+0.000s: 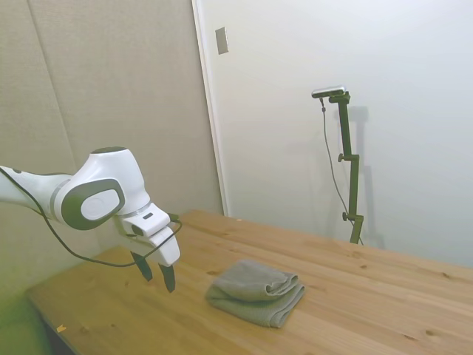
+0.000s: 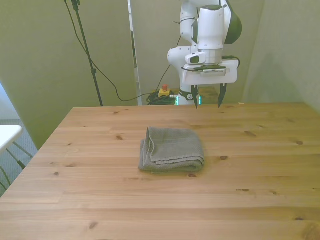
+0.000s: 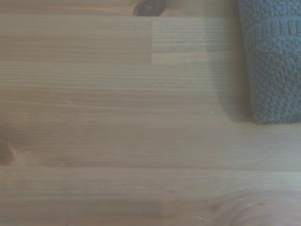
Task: Unfold the towel
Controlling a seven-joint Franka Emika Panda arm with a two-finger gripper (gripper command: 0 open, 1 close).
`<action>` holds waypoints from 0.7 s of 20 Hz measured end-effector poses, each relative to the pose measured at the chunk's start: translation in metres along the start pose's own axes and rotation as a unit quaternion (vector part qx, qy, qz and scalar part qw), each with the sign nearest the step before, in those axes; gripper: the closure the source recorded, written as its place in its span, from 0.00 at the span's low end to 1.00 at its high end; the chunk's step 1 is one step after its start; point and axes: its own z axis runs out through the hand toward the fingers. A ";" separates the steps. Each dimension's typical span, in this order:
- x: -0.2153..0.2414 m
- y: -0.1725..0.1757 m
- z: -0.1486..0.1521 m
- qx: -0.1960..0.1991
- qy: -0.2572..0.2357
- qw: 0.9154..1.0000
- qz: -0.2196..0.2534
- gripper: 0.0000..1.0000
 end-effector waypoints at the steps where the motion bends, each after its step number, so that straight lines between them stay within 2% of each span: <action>1: 0.000 0.000 0.000 -0.001 0.000 1.000 -0.001 0.00; 4: 0.008 0.005 -0.001 -0.004 -0.002 1.000 0.003 0.00; 7: 0.041 0.023 -0.011 0.004 0.005 1.000 0.029 0.00; 10: 0.089 0.057 -0.024 0.017 0.013 0.998 0.056 0.00; 14: 0.158 0.122 -0.040 0.052 0.010 0.994 0.095 0.00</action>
